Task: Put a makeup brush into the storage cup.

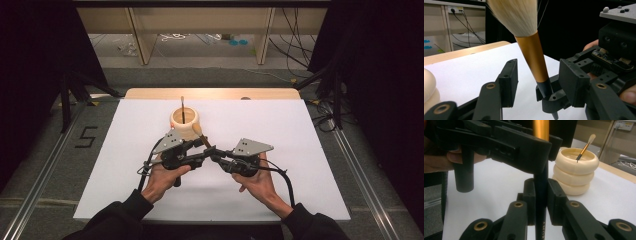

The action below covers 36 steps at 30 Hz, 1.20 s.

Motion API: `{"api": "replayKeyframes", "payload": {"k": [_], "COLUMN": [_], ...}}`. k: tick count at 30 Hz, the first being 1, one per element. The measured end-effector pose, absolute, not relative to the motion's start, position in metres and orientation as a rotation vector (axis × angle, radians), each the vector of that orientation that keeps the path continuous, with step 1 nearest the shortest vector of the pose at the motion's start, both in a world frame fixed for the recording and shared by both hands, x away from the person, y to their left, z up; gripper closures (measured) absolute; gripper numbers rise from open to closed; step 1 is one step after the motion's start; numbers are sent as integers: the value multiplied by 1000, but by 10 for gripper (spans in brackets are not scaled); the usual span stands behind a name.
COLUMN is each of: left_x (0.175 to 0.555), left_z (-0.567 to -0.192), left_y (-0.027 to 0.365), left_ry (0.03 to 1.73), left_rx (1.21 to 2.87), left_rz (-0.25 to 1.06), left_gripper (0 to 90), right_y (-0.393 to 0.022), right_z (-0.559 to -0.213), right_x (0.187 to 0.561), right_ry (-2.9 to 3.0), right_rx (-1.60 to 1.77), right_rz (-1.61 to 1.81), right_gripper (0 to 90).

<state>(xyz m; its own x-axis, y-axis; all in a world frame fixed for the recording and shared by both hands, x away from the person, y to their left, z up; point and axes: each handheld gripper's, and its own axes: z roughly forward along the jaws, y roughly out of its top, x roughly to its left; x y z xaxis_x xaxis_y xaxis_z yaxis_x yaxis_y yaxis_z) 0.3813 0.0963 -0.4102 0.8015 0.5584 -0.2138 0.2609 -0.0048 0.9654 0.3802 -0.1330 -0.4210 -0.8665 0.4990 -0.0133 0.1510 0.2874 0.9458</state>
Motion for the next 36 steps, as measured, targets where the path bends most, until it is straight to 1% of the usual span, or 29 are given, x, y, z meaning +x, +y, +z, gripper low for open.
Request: {"api": "replayKeyframes", "payload": {"k": [12, 28, 36], "left_x": [385, 385, 386], "left_z": [-410, -410, -410], "left_y": [97, 97, 97], "left_ry": [647, 657, 653], "left_rx": [1573, 1556, 1550], "left_rz": [226, 202, 169], "left_gripper": [625, 726, 769], "right_y": [-133, -132, -132], "right_z": [-421, -421, -421], "right_x": [380, 379, 379], "right_ry": [2249, 2241, 2257], "right_rx": [586, 598, 597], "right_rz": [1617, 1628, 1622], "right_gripper": [790, 789, 789]}}
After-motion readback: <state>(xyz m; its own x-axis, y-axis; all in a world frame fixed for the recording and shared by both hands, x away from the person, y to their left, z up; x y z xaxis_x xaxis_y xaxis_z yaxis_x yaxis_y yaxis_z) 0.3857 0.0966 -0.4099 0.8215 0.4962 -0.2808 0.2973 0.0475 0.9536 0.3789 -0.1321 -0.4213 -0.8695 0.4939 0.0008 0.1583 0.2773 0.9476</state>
